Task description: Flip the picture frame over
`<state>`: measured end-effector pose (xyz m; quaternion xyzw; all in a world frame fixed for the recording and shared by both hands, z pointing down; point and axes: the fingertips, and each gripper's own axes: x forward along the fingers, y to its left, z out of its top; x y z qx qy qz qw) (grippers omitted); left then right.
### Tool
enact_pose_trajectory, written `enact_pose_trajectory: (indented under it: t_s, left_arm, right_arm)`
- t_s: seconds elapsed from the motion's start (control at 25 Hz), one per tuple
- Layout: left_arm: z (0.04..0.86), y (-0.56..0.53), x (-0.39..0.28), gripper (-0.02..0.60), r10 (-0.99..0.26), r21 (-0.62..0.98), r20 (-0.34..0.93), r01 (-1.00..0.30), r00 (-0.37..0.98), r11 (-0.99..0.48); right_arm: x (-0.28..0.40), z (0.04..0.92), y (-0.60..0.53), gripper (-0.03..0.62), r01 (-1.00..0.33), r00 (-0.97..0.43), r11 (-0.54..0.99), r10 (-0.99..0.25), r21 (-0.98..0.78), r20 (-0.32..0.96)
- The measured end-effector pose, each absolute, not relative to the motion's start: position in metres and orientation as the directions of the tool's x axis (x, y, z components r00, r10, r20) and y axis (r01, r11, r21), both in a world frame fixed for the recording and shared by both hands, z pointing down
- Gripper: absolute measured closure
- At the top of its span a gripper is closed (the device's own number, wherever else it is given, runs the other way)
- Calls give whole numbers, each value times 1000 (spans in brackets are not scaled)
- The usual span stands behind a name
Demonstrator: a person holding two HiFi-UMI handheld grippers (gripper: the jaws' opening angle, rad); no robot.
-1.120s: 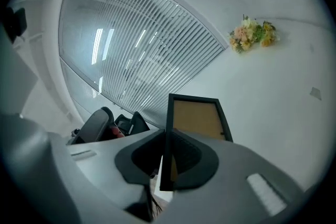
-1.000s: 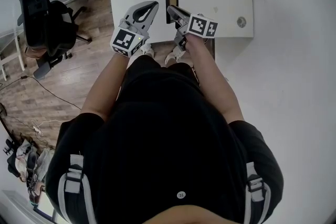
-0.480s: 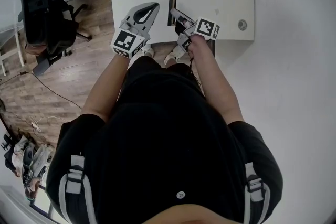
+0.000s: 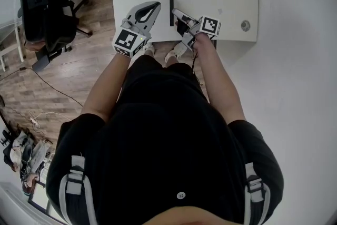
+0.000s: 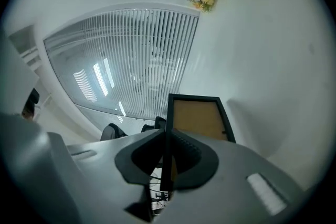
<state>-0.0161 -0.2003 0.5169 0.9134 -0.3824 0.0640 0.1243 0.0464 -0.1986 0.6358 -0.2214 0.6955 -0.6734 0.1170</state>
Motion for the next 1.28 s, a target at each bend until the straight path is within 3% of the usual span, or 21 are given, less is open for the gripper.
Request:
enact_pose_trajectory:
  t_s: [0.44,1.28]
  left_arm:
    - [525,-202,-12,577,-679,181,231,-717,697,-673]
    - [528,-212,-4,577,-704,174,189,-729,685,-662]
  right_arm:
    - [48,631,-207,545,53,-870,18,-490,-998,-55]
    - [53,662,-206,543,114,-863,-24,-498,-993,-87]
